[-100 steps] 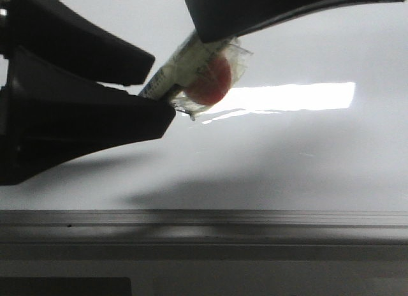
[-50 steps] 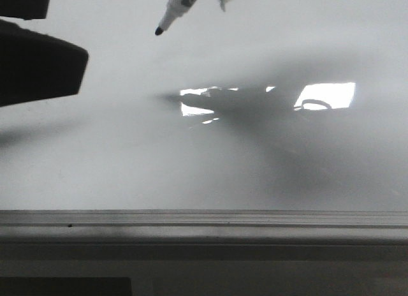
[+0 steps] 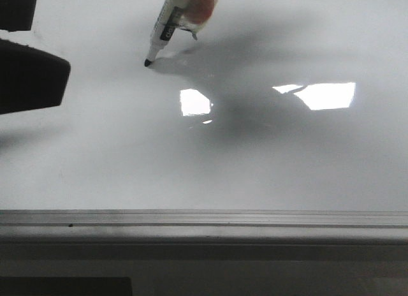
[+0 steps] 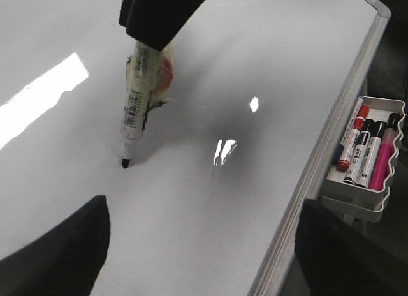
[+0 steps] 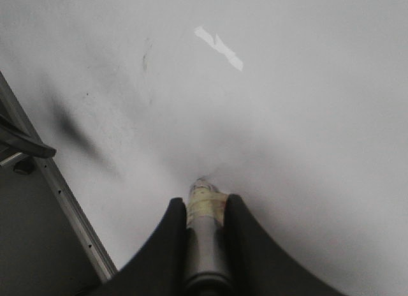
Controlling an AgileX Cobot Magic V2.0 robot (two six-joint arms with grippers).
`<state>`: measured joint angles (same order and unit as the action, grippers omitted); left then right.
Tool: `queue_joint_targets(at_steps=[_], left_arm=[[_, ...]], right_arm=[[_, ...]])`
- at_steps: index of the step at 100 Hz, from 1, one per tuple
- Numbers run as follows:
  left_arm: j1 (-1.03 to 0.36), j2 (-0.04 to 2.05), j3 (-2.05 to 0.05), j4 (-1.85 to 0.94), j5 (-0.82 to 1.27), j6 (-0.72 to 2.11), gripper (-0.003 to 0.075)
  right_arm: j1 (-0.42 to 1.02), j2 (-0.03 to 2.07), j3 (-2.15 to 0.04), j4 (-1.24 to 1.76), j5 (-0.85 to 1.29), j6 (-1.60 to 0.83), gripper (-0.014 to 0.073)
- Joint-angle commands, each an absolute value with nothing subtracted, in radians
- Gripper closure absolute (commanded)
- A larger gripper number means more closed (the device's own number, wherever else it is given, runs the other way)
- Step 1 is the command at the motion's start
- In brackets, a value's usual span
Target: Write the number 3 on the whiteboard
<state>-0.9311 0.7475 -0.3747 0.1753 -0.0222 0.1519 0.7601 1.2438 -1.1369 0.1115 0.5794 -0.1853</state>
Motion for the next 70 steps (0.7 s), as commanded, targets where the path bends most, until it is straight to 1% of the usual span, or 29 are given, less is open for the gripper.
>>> queue_joint_targets(at_steps=[1, 13, 23, 38, 50, 70], left_arm=[[-0.931, 0.741, -0.409, 0.161, -0.09, 0.141, 0.0176], [-0.931, 0.741, -0.409, 0.161, -0.09, 0.141, 0.0176], [-0.931, 0.741, -0.409, 0.161, -0.09, 0.141, 0.0176], [-0.931, 0.741, -0.409, 0.16, -0.09, 0.141, 0.0176], [-0.931, 0.741, -0.409, 0.16, -0.09, 0.141, 0.0176], [-0.931, 0.741, -0.409, 0.16, -0.09, 0.141, 0.0176]], right_arm=[[0.732, 1.205, -1.177, 0.071, 0.536, -0.197, 0.0658], [0.686, 1.169, -1.177, 0.069, 0.617, -0.197, 0.0658], [0.68, 1.162, -1.173, 0.078, 0.686, -0.195, 0.0658], [0.74, 1.225, -1.167, 0.111, 0.668, -0.197, 0.0658], [0.749, 1.269, -1.167, 0.109, 0.669, -0.197, 0.0658], [0.718, 1.206, -1.167, 0.099, 0.74, -0.197, 0.0658]])
